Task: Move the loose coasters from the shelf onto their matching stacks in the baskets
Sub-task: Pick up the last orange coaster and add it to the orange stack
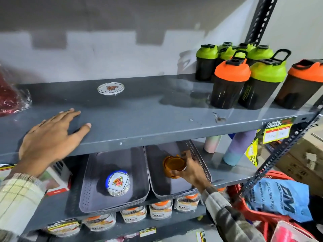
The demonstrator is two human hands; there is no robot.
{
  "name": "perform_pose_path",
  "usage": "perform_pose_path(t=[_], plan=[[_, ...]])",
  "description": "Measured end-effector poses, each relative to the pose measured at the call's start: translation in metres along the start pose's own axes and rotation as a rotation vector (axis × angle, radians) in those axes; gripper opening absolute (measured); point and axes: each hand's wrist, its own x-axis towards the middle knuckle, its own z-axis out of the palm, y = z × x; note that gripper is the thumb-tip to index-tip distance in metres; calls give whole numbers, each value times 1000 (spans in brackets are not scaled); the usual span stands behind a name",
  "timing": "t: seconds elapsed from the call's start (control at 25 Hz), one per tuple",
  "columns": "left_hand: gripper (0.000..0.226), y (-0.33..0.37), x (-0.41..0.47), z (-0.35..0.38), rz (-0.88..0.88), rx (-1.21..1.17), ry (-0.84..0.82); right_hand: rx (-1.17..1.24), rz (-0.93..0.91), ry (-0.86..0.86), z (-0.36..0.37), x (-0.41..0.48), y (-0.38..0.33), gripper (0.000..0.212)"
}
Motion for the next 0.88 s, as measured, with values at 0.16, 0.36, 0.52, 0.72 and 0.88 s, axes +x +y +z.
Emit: perform_pose_path(t=[0.16, 0.36, 0.52, 0.72, 0.88], plan=[[83, -1, 1, 1, -11, -6, 18, -39, 16, -23, 12, 12, 7, 81], [78, 5, -4, -3, -33, -12, 32, -58, 38, -29, 19, 26, 6, 75], [74, 9, -6, -7, -32, -6, 8, -80, 54, -42, 24, 30, 8, 73], [73, 9, -7, -10, -30, -7, -8, -115, 41, -55, 26, 29, 6, 77], [70, 14, -10, -13, -34, 13, 1, -162, 5, -53, 23, 26, 3, 79]])
